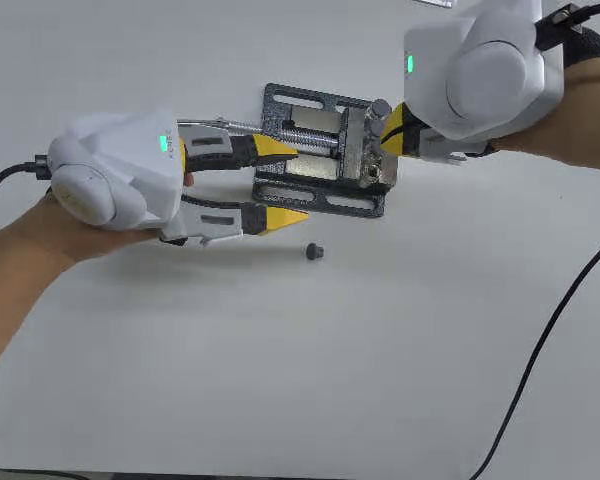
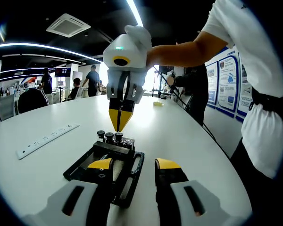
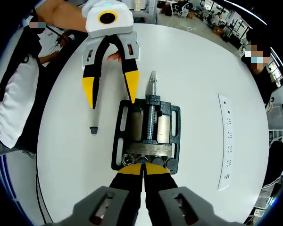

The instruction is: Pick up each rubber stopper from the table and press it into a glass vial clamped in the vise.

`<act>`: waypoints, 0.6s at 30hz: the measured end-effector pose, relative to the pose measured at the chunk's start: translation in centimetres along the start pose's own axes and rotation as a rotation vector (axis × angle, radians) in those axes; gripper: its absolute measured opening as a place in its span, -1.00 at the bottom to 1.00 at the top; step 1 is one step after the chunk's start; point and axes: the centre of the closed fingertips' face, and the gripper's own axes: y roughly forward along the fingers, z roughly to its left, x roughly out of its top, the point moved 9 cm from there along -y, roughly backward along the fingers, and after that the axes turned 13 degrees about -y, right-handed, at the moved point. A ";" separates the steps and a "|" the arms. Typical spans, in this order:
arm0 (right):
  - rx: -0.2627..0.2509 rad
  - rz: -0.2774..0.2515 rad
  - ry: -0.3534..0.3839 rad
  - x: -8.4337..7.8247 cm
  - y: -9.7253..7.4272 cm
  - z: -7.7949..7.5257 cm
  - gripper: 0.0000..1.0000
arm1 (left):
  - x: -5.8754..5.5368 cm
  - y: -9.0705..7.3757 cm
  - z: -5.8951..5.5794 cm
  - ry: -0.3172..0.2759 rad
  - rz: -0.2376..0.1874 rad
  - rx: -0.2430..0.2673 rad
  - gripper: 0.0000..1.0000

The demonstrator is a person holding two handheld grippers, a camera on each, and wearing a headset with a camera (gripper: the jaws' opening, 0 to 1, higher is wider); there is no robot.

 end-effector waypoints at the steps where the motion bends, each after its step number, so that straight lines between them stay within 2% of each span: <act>1: 0.003 -0.001 0.001 0.0 0.0 0.0 -0.99 | 0.0 0.0 0.0 0.000 0.000 -0.001 -0.35; 18: 0.008 -0.003 -0.009 0.0 0.3 -0.1 -0.98 | 0.0 0.0 0.0 -0.002 0.002 0.000 -0.36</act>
